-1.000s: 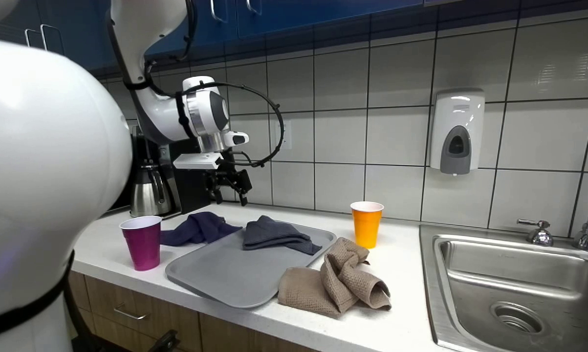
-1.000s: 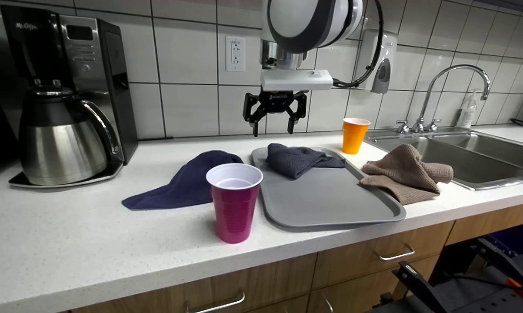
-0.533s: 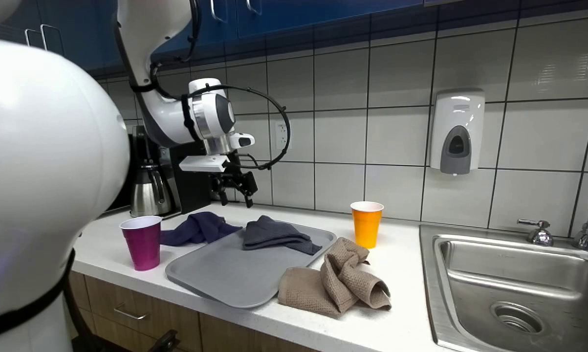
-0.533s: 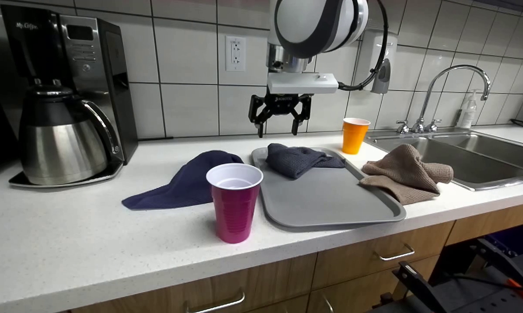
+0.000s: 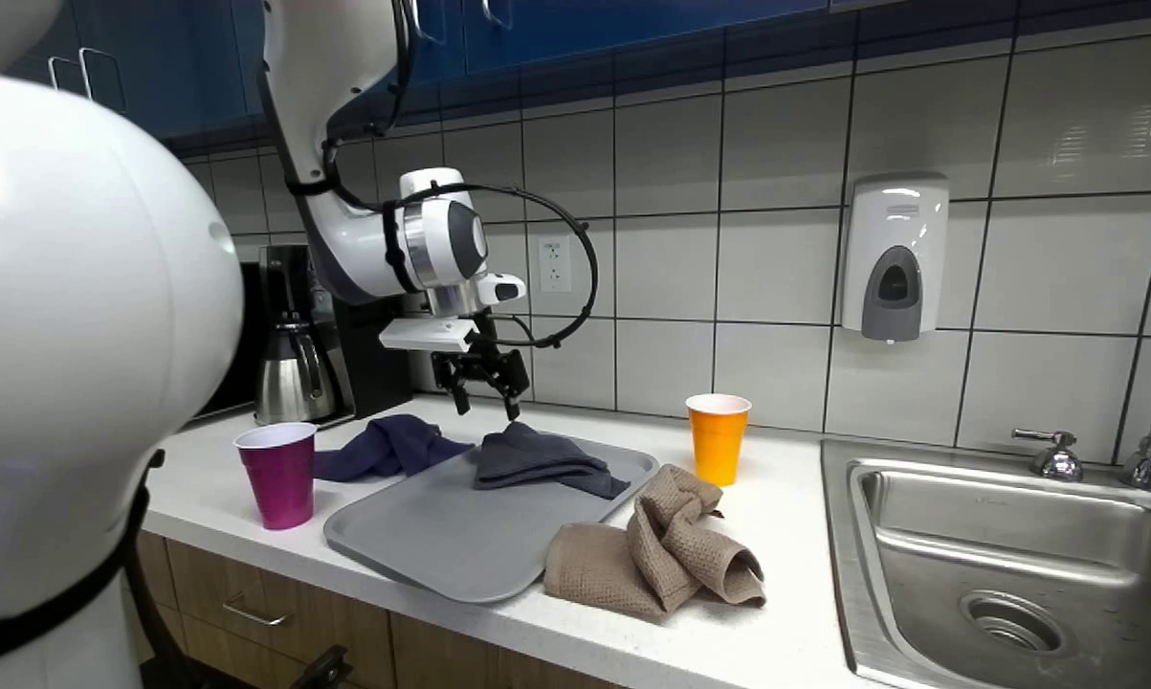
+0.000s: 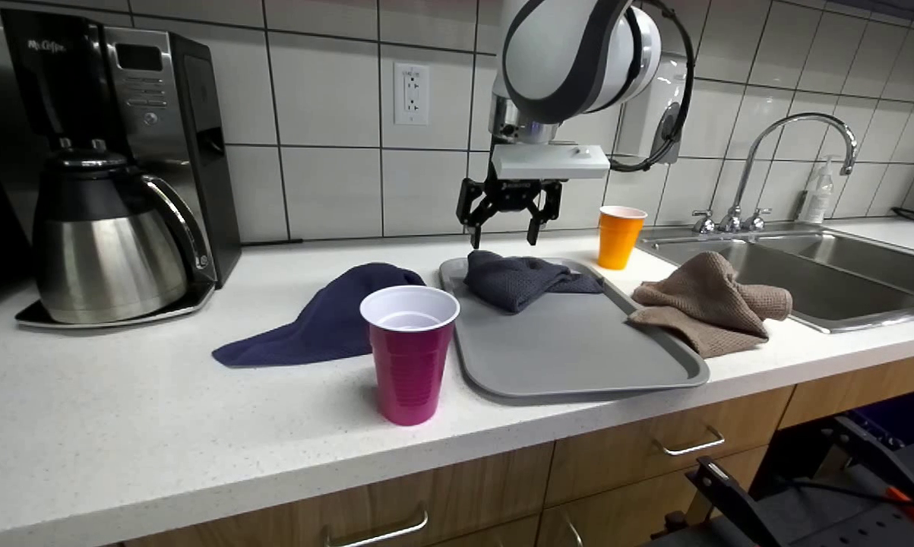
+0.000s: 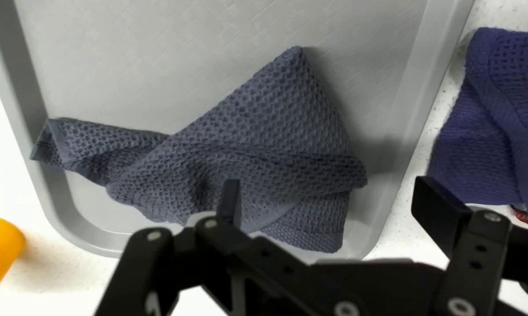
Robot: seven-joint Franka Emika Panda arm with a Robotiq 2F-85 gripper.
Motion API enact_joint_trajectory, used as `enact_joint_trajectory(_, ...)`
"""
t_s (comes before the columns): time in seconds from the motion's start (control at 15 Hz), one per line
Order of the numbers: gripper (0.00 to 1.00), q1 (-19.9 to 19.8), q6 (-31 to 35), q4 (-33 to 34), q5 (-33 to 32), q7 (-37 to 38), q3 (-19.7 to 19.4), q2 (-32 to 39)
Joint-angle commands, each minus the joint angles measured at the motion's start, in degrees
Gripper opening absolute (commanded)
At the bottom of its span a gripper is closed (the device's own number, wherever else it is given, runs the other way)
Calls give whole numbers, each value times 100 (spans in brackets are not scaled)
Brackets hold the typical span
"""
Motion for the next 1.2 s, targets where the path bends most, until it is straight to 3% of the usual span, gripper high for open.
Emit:
enact_joint_trajectory(0.0, 100, -86, 64, 131, 100, -219, 38, 240)
enact_joint_trajectory(1.13, 100, 30, -94, 1195, 273, -220, -205, 1460)
